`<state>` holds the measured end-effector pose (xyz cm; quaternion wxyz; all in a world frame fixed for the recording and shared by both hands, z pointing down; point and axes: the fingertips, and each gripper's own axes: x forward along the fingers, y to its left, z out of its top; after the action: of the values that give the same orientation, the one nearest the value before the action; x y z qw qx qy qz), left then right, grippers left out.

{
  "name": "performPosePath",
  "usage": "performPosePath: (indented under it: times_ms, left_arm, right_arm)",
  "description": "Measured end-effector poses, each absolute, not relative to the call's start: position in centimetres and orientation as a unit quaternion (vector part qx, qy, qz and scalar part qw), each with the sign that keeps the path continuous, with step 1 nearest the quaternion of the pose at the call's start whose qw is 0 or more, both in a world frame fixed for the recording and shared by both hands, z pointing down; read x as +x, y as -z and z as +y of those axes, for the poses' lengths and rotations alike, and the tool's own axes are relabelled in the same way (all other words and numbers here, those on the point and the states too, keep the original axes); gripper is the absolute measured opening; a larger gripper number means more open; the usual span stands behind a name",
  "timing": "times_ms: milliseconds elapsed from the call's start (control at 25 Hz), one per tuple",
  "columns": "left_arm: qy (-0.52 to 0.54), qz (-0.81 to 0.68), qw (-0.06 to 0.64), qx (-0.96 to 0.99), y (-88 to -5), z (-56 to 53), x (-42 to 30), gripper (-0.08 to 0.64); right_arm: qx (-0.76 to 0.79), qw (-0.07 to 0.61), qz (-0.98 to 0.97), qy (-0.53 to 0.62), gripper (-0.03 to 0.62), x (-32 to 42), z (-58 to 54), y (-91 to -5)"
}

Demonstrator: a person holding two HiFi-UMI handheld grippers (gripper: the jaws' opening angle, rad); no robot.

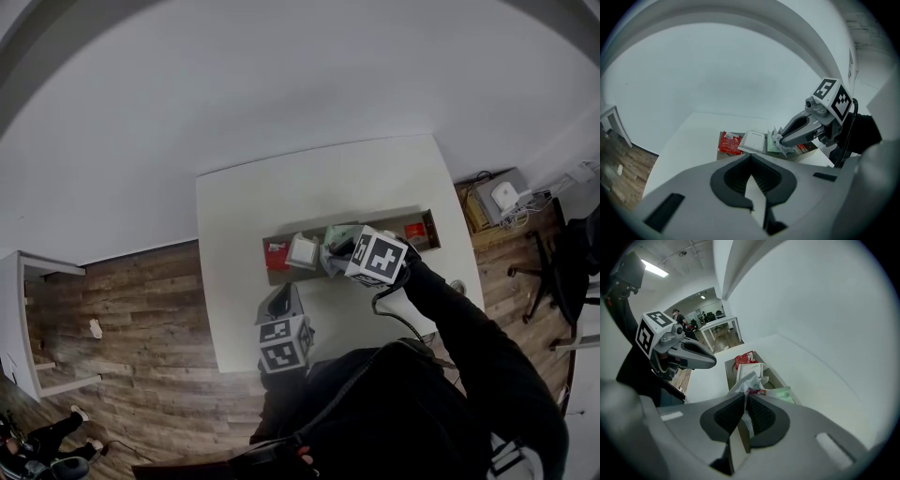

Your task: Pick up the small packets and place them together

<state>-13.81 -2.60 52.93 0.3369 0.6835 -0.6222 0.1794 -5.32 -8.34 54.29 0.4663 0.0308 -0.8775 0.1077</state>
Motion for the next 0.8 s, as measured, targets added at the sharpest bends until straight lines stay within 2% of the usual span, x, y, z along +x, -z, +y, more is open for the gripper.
performPosePath:
  times_ms: [800]
  left_arm:
    - [-0.180, -0.630, 0.333, 0.679, -52.9, -2.4, -15.0, 0.000]
  right_arm:
    - [0.009, 0.501, -0.862, -0.074, 0.054, -6.2, -8.2, -55.9]
